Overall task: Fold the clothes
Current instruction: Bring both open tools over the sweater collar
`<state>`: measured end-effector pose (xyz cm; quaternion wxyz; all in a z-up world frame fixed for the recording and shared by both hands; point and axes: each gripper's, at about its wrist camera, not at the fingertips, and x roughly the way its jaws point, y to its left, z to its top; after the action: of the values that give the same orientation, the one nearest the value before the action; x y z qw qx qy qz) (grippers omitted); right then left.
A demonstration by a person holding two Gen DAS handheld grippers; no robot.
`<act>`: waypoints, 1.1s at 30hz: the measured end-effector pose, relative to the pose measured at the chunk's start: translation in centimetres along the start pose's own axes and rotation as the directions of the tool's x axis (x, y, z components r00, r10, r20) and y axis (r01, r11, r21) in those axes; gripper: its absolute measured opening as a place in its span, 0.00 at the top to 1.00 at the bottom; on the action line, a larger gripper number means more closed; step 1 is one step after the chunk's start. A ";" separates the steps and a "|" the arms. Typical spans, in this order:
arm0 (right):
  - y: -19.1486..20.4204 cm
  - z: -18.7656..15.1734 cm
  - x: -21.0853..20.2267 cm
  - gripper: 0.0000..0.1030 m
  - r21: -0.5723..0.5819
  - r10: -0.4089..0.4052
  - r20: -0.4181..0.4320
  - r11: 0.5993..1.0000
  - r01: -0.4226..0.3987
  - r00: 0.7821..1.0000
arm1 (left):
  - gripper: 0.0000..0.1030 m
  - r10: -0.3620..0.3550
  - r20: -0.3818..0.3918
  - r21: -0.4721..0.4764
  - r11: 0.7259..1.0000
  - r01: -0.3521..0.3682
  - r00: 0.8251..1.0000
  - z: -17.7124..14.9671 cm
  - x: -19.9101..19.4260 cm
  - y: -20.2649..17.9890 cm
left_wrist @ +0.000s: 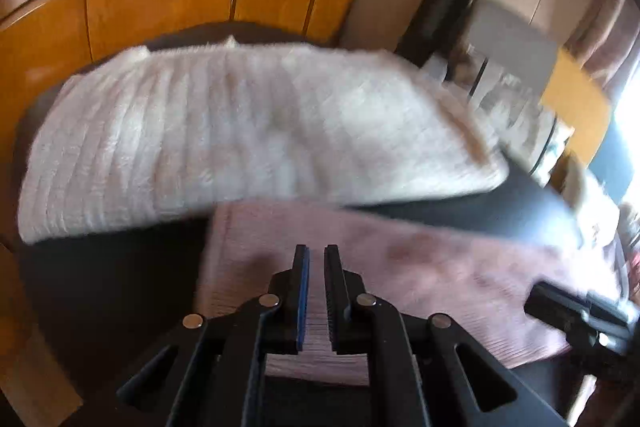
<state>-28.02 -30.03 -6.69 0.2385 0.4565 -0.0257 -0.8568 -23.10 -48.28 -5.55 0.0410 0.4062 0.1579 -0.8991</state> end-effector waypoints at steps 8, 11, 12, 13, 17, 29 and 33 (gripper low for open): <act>-13.4 -9.4 -13.8 0.73 0.342 -0.220 0.017 0.918 0.201 0.975 | 0.92 -0.285 -0.099 0.214 0.930 0.300 0.954 -2.4 -2.2 -16.5; -16.9 -13.5 -17.6 0.73 0.396 -0.283 0.006 0.881 0.258 0.959 | 0.92 -0.341 -0.163 0.284 0.882 0.375 0.926 -4.6 -2.5 -22.5; -17.6 -14.6 -18.6 0.73 0.402 -0.316 0.009 0.870 0.286 0.949 | 0.92 -0.343 -0.186 0.323 0.864 0.387 0.921 -5.5 -2.5 -24.4; -18.5 -15.4 -19.6 0.73 0.412 -0.357 0.006 0.852 0.323 0.934 | 0.92 -0.342 -0.209 0.361 0.843 0.398 0.916 -6.4 -2.6 -26.2; -22.0 -18.5 -21.6 0.73 0.453 -0.406 -0.050 0.805 0.383 0.912 | 0.92 -0.236 -0.272 0.561 0.749 0.353 0.933 -10.5 -2.1 -32.2; -24.5 -20.7 -26.7 0.71 0.424 -0.315 0.093 0.871 0.249 0.944 | 0.87 -0.167 -0.179 0.601 0.762 0.242 0.970 -10.1 -2.6 -34.6; -29.1 -18.3 -28.6 0.58 0.444 -0.410 0.032 0.823 0.355 0.911 | 0.86 -0.187 -0.182 0.555 0.791 0.258 0.965 -9.6 -0.9 -39.4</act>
<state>-11.21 11.28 -2.91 -0.0467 0.4383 -0.1361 -0.8873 -23.56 -7.96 -0.97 -0.1989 0.4304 -0.0716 -0.8775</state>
